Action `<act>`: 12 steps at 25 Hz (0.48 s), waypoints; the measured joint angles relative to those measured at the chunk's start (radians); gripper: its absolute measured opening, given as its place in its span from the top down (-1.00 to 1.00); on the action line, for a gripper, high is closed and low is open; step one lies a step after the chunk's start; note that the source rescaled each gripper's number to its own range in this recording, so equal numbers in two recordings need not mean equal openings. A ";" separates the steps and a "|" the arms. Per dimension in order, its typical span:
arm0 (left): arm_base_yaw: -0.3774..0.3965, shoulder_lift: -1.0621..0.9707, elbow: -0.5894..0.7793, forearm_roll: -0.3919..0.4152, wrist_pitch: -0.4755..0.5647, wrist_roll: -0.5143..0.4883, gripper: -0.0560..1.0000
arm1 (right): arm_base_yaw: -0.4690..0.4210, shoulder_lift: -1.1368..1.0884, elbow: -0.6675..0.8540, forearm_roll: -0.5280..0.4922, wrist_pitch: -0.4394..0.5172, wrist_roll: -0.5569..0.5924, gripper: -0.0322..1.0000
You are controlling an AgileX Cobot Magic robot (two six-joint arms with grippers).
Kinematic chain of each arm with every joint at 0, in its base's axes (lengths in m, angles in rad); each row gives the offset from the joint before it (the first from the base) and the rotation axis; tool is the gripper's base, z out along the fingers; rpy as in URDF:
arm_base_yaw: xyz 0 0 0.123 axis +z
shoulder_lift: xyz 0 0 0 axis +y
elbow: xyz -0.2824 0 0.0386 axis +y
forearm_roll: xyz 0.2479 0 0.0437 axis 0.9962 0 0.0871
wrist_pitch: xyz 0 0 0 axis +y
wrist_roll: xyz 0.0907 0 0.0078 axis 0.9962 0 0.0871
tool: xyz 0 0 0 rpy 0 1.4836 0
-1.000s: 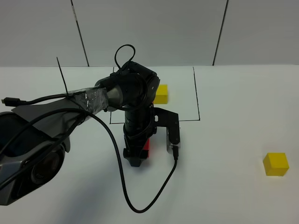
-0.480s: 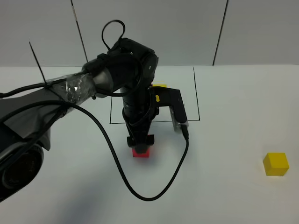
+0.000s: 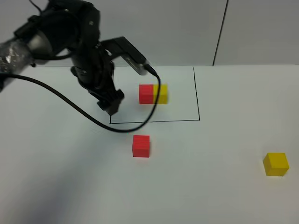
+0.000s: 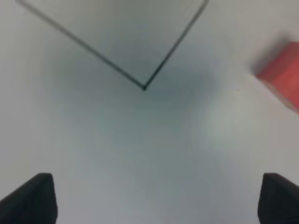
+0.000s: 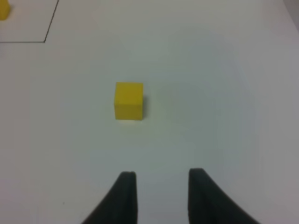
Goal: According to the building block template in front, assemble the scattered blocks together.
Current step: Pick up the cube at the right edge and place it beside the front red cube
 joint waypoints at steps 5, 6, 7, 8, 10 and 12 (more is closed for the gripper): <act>0.185 -0.062 0.011 -0.115 0.000 -0.058 -0.84 | 0.000 0.000 0.000 0.000 0.000 0.000 0.94; 0.224 -0.074 0.023 -0.140 0.000 -0.064 -0.83 | 0.000 0.000 0.000 0.000 0.000 0.000 0.94; 0.261 -0.090 0.037 -0.161 0.000 -0.068 -0.81 | 0.000 0.000 0.000 0.000 0.000 0.000 0.94; 0.289 -0.105 0.050 -0.184 0.000 -0.069 -0.80 | 0.000 0.000 0.000 0.000 0.000 0.000 0.94; 0.350 -0.135 0.084 -0.226 0.000 -0.074 -0.77 | 0.000 0.000 0.000 0.000 0.000 0.000 0.94; 0.390 -0.176 0.133 -0.246 -0.003 -0.074 -0.76 | 0.000 0.000 0.000 0.000 0.000 0.000 0.94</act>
